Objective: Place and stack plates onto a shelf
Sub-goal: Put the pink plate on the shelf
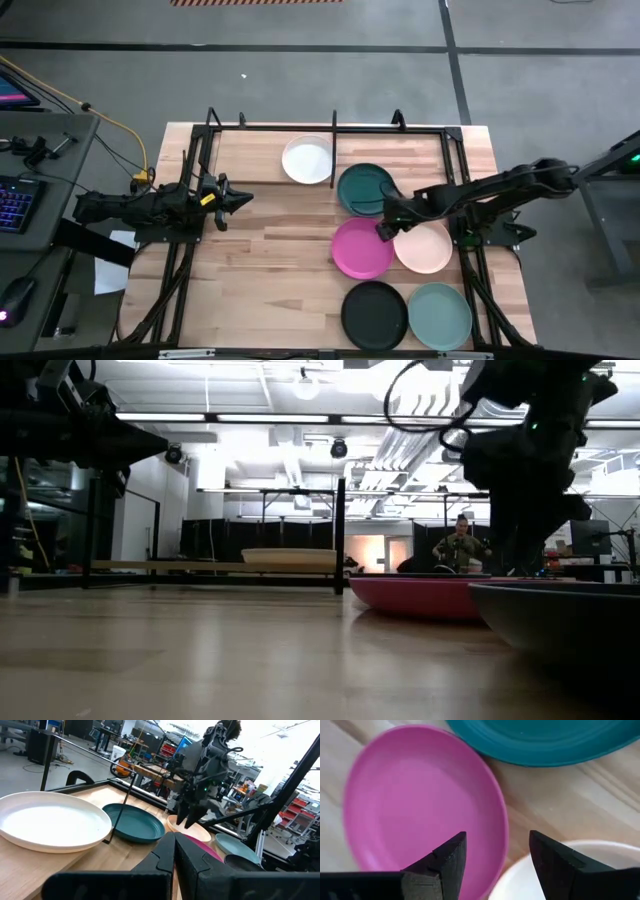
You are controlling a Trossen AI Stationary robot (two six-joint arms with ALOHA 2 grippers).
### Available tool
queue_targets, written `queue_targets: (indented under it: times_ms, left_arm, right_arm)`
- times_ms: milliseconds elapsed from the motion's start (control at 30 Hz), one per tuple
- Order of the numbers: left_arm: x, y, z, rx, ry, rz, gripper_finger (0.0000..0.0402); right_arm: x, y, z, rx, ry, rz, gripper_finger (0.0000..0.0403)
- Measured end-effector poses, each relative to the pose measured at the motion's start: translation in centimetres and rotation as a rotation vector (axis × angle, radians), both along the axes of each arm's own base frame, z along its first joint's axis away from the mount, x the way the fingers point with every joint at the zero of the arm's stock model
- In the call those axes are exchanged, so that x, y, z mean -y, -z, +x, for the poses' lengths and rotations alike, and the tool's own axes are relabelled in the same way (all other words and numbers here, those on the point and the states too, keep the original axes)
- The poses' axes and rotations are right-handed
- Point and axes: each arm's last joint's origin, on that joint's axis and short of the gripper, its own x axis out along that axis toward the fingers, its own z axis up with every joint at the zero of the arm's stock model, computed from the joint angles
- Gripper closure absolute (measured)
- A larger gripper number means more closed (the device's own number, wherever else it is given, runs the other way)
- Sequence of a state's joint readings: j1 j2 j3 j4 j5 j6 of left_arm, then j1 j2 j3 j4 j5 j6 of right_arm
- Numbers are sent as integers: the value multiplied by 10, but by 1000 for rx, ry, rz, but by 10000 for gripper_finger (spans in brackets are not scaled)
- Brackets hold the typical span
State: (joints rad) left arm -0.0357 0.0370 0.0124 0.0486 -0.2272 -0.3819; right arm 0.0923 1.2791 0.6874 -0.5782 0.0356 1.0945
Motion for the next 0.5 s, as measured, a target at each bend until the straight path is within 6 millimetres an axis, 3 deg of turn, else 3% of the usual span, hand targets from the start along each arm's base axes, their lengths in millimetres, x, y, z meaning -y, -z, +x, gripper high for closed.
queue_targets:
  times_ms: [200,400,500]
  left_arm:
    - [0,0,0,0,0,0,401]
    - [0,0,0,1,0,0,401]
    - [0,0,0,0,0,0,401]
  right_arm:
    - [-3,19,14,-33,-48,-2,206]
    - [-2,33,15,-116,-51,-21,207]
    - [-3,35,16,-114,-61,-25,230]
